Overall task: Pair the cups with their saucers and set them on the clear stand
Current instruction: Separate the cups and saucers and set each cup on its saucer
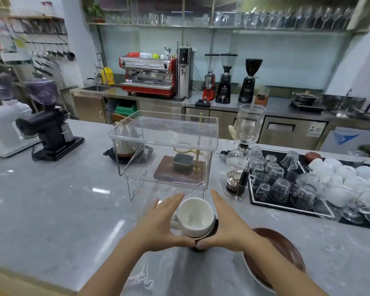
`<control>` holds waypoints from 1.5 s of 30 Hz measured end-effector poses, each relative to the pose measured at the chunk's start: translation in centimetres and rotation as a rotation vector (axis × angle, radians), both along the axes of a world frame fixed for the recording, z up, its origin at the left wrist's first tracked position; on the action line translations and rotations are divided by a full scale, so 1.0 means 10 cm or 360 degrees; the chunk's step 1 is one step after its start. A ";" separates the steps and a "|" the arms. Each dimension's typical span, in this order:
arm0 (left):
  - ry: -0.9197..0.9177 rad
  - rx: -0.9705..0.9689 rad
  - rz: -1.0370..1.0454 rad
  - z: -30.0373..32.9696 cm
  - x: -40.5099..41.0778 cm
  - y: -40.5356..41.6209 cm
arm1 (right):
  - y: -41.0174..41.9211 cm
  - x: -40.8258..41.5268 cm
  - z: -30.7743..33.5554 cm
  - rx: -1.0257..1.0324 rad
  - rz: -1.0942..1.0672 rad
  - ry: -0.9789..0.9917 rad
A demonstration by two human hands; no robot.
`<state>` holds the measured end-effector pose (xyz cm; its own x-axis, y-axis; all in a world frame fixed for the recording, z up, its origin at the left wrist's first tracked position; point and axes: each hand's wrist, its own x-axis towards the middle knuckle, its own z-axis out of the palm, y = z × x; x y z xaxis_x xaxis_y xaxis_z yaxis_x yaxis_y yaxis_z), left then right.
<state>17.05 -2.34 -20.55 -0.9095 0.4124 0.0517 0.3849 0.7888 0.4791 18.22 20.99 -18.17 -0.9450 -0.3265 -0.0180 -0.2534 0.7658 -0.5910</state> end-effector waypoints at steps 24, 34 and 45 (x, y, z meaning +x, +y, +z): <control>-0.0046 0.0561 -0.0142 0.12 -0.34 -0.03 | -0.29 -0.10 0.13 -0.0097 -0.0196 0.0163; 0.0006 0.0773 -0.0264 0.32 -0.35 0.06 | -0.18 -0.10 0.34 -0.0133 -0.0250 0.0286; -0.0009 0.0825 -0.0414 0.38 -0.46 0.65 | 0.34 0.03 0.52 -0.0112 -0.0361 0.0303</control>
